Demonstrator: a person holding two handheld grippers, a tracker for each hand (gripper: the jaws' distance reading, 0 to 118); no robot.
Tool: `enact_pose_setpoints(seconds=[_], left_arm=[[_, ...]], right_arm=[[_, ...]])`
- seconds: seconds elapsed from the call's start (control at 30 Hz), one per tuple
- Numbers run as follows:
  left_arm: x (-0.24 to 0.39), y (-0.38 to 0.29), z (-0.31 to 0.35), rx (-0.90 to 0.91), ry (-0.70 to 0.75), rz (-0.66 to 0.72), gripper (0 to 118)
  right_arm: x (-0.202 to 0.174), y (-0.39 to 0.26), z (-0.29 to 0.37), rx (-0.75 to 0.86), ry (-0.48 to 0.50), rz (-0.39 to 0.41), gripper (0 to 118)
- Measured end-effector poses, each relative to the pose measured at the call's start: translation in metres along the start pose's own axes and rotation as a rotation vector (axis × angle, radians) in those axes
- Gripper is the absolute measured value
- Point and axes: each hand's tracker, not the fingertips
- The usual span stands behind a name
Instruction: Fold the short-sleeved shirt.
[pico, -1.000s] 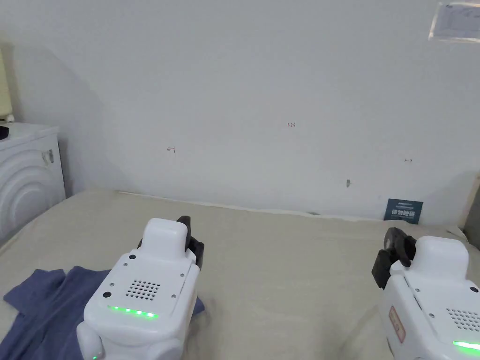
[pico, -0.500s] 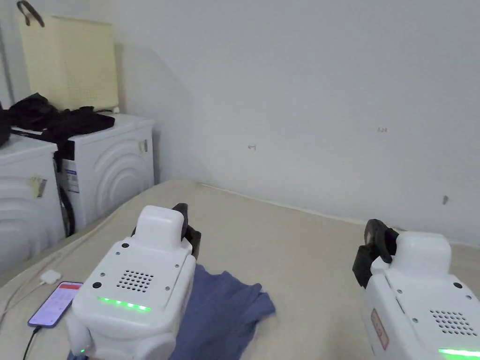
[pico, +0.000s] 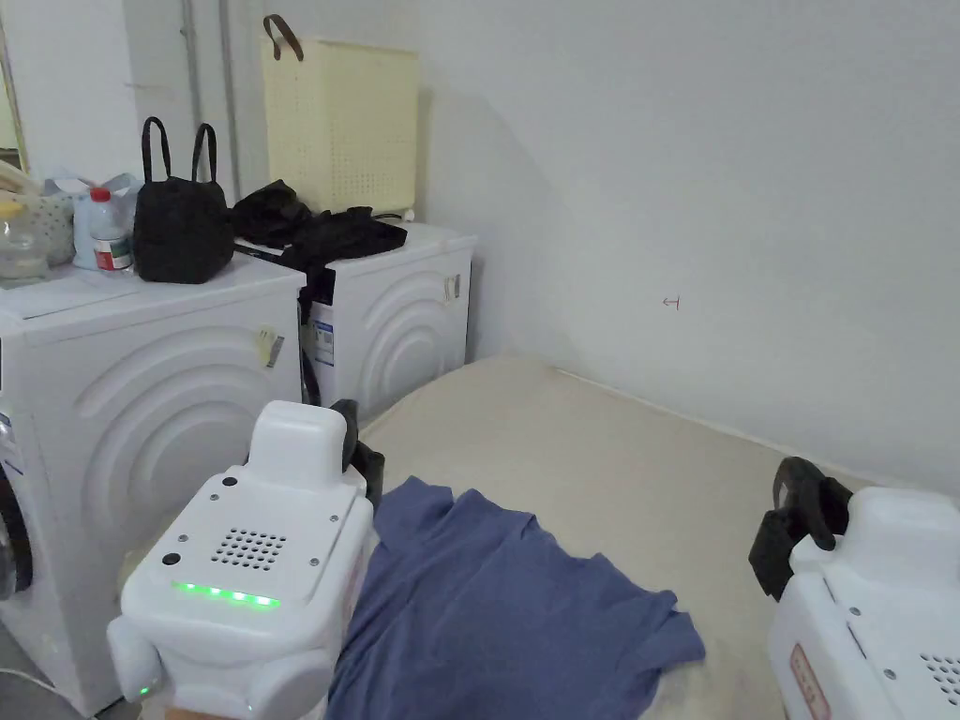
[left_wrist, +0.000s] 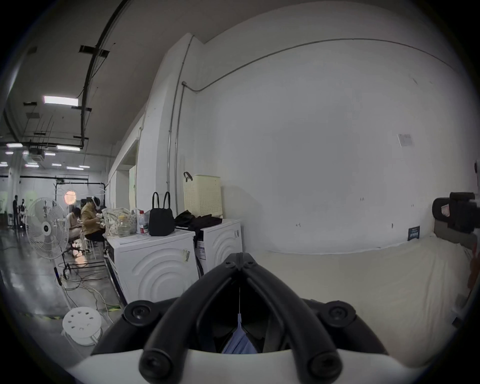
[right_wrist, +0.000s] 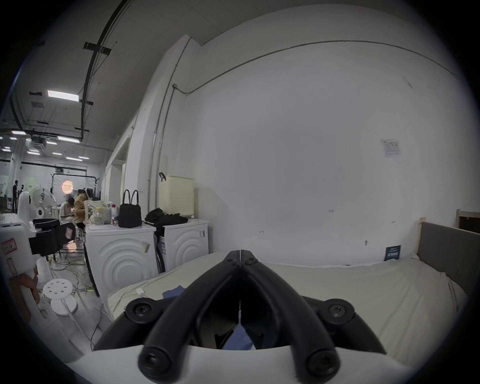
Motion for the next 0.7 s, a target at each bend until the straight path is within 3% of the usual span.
enact_pose_setpoints(seconds=[0.3,0.37,0.47,0.57,0.6,0.63,0.7], left_arm=[[0.072,-0.046,-0.052,-0.182,-0.181,-0.068,0],[0.095,-0.068,-0.076,-0.263,-0.208,-0.128,0],[0.109,-0.109,-0.125,-0.45,-0.345,-0.073,0],[0.123,-0.154,-0.164,-0.553,-0.38,-0.186,0],[0.126,-0.168,-0.176,-0.597,-0.417,-0.219,6],[0.129,-0.184,-0.19,-0.663,-0.463,-0.204,34],[0.133,-0.21,-0.207,-0.813,-0.51,-0.196,106]], right_arm=[[0.033,-0.015,0.011,-0.05,-0.075,-0.006,0],[0.041,-0.018,0.012,-0.067,-0.091,-0.005,0],[0.051,-0.024,0.019,-0.086,-0.123,0.005,0],[0.06,-0.033,0.023,-0.109,-0.151,0.008,0],[0.063,-0.037,0.022,-0.119,-0.154,0.009,0],[0.066,-0.042,0.021,-0.133,-0.163,0.013,0],[0.072,-0.051,0.018,-0.161,-0.185,0.01,0]])
